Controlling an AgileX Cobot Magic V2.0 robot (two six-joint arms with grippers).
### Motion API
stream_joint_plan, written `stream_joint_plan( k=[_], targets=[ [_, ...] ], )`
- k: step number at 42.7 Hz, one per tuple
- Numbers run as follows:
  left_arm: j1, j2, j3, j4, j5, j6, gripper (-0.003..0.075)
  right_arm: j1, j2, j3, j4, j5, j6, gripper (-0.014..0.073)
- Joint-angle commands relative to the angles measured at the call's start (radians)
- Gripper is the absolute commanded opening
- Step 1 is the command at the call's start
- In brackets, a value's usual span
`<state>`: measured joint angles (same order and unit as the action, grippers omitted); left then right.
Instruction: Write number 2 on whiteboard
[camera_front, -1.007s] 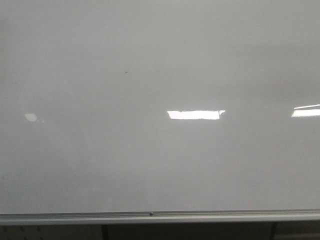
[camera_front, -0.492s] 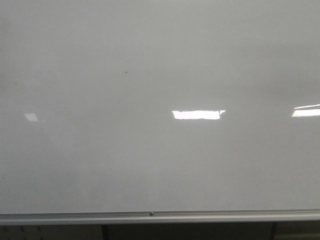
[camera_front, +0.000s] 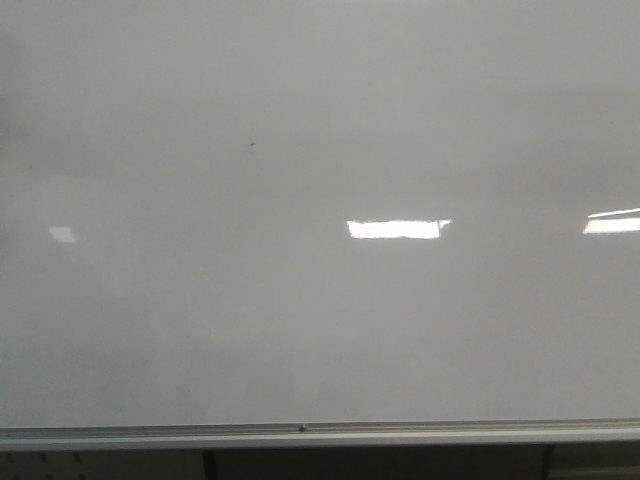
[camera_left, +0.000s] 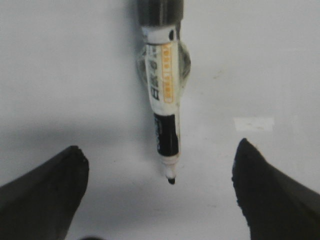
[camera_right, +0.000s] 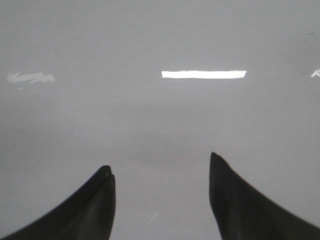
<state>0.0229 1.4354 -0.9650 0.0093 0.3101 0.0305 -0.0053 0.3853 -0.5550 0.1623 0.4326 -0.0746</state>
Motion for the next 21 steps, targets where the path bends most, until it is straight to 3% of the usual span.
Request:
stream_joint_plan(
  k=[1, 11, 21],
  targets=[
    [0.0, 0.021, -0.063, -0.009, -0.086, 0.004, 0.0565, -0.006, 0.015, -0.037, 0.005, -0.073, -0.003, 0.0447],
    [0.0, 0.075, -0.075, -0.024, -0.165, 0.004, 0.0551, -0.006, 0.015, -0.037, 0.005, -0.072, -0.003, 0.0447],
    [0.0, 0.101, -0.075, -0.044, -0.178, 0.004, 0.0349, -0.006, 0.015, -0.037, 0.005, -0.072, -0.003, 0.0447]
  ],
)
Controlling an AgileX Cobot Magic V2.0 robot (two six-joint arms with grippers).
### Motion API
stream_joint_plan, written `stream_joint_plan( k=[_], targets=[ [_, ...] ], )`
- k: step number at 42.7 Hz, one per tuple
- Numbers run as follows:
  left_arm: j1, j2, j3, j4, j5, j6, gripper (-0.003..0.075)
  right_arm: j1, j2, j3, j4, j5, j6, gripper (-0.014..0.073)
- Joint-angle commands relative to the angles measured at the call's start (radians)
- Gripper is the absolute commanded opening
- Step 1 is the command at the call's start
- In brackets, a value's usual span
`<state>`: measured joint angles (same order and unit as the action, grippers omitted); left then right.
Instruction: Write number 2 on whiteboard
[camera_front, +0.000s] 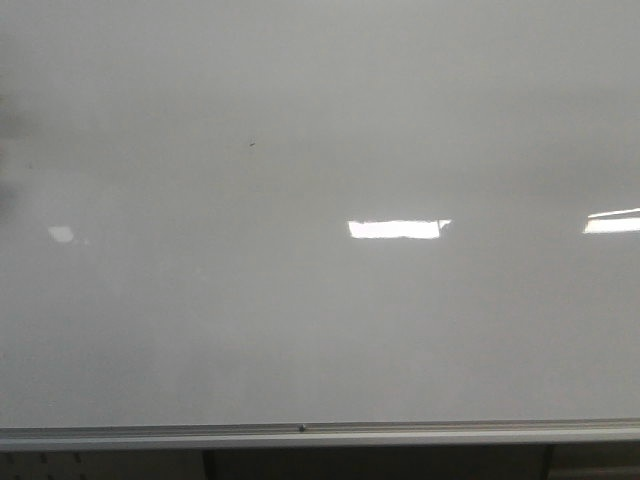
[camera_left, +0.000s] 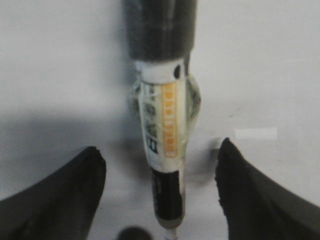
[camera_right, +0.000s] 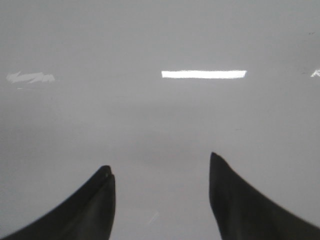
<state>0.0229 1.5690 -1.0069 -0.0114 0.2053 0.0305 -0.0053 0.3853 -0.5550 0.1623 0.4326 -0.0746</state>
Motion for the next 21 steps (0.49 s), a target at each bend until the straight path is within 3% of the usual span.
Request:
stream_joint_plan(
  k=[1, 13, 21],
  targets=[
    [0.0, -0.033, -0.033, -0.025, -0.072, 0.004, 0.0324, -0.006, 0.015, -0.037, 0.005, -0.072, -0.003, 0.0447],
    [0.0, -0.033, -0.033, -0.025, -0.078, 0.004, -0.0018, -0.006, 0.015, -0.037, 0.005, -0.072, -0.003, 0.0447],
    [-0.015, -0.054, -0.033, -0.025, -0.019, 0.008, -0.0018, -0.006, 0.015, -0.037, 0.005, -0.057, -0.003, 0.0447]
  ],
)
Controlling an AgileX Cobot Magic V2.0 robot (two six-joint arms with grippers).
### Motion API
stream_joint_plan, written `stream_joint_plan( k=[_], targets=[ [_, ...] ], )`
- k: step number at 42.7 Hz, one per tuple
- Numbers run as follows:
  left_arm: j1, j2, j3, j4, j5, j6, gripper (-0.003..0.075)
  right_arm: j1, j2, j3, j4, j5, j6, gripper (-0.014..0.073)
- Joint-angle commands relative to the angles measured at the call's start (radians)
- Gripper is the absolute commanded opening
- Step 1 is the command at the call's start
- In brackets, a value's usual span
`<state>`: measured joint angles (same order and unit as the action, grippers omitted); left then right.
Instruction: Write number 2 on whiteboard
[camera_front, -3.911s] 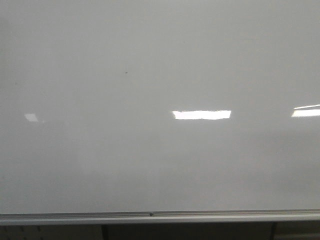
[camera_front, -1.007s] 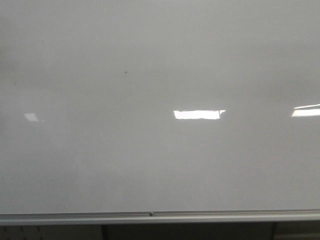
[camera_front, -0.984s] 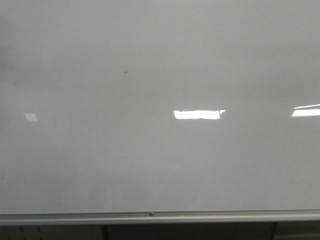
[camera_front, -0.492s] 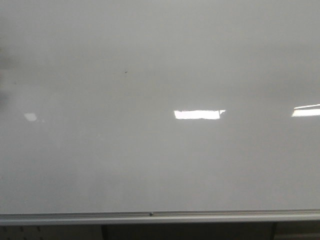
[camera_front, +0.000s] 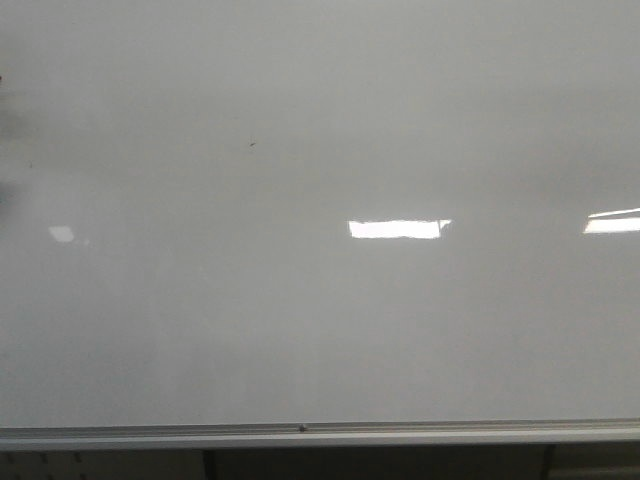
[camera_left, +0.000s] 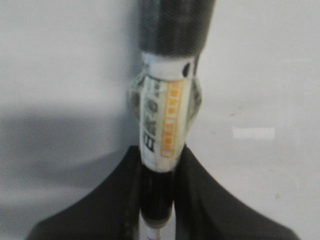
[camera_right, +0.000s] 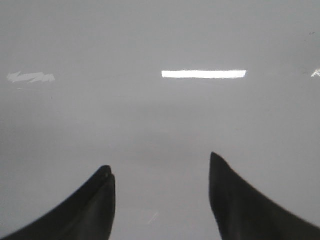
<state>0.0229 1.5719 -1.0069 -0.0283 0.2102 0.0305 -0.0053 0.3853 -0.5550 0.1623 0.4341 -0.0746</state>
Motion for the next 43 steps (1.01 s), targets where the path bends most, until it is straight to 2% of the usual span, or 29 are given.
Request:
stream_joint_plan(
  k=[1, 9, 17, 22, 29, 34, 40, 43],
  targets=[
    [-0.022, -0.064, -0.038, -0.008, 0.006, 0.027, -0.0018, -0.006, 0.015, -0.041, 0.005, -0.047, -0.003, 0.0447],
    [-0.136, -0.095, -0.11, -0.041, 0.271, 0.137, -0.0018, -0.006, 0.078, -0.109, 0.005, 0.081, -0.004, 0.0447],
    [-0.249, -0.095, -0.211, -0.334, 0.567, 0.46, -0.0018, 0.003, 0.201, -0.212, 0.024, 0.2, -0.04, 0.0447],
    [-0.295, -0.095, -0.25, -0.475, 0.706, 0.585, -0.0019, 0.031, 0.272, -0.279, 0.089, 0.258, -0.11, 0.0447],
    [-0.348, -0.095, -0.274, -0.578, 0.904, 0.7, -0.0019, 0.079, 0.39, -0.388, 0.233, 0.384, -0.25, 0.0447],
    [-0.383, -0.095, -0.274, -0.644, 1.055, 0.787, -0.0019, 0.108, 0.49, -0.474, 0.443, 0.485, -0.428, 0.0447],
    [-0.427, -0.097, -0.274, -0.646, 1.054, 0.803, -0.0019, 0.115, 0.607, -0.558, 0.668, 0.632, -0.625, 0.0451],
    [-0.457, -0.097, -0.274, -0.646, 1.054, 0.805, -0.0019, 0.115, 0.696, -0.608, 0.768, 0.732, -0.701, 0.0483]
  ],
)
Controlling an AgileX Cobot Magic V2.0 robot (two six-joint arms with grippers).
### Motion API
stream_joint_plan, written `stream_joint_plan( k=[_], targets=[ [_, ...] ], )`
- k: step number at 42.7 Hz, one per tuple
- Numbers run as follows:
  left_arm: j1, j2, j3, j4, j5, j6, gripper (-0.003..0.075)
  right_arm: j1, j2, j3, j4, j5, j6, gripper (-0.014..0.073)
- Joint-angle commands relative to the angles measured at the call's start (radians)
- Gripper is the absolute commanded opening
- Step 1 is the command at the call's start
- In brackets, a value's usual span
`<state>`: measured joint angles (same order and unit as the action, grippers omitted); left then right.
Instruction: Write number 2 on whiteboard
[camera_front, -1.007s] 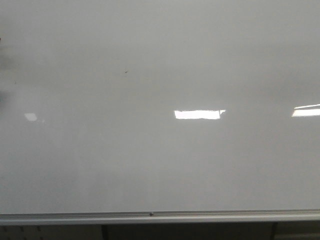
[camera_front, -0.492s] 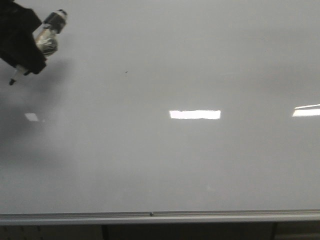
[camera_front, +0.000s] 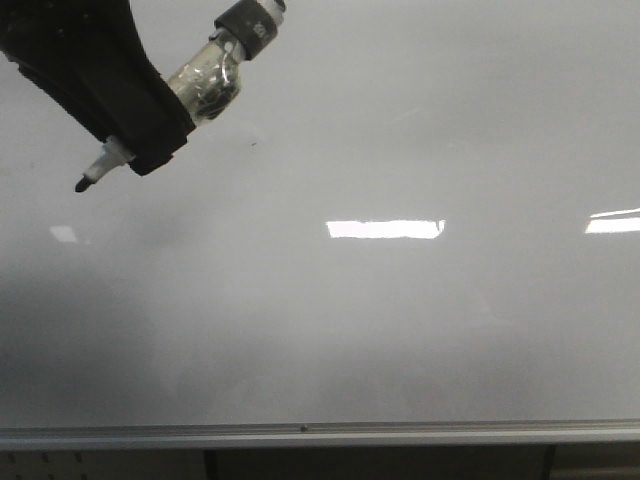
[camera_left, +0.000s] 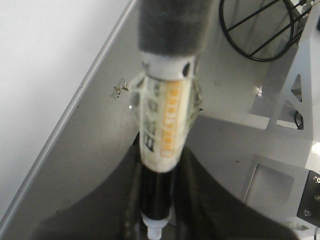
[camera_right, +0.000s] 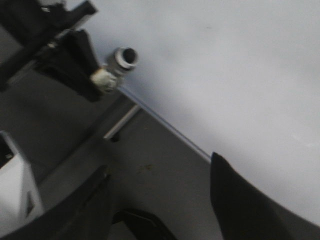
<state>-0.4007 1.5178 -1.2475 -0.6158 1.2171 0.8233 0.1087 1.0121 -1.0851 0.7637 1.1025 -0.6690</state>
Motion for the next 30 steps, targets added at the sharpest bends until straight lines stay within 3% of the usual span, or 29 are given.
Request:
stream_joint_plan(
  k=[1, 7, 18, 30],
  targets=[
    [-0.041, -0.043, -0.033, -0.058, 0.047, 0.012, -0.0019, 0.001, 0.093, -0.097, 0.197, 0.083, -0.123, 0.0503],
    [-0.078, -0.043, -0.033, -0.058, 0.047, 0.014, -0.0019, 0.005, 0.277, -0.214, 0.274, 0.222, -0.159, 0.0576],
    [-0.08, -0.043, -0.033, -0.058, 0.047, 0.014, -0.0019, 0.137, 0.525, -0.376, 0.254, 0.233, -0.158, 0.0576],
    [-0.08, -0.043, -0.033, -0.05, 0.047, 0.014, -0.0019, 0.255, 0.574, -0.381, 0.227, 0.233, -0.142, 0.0514]
  ],
)
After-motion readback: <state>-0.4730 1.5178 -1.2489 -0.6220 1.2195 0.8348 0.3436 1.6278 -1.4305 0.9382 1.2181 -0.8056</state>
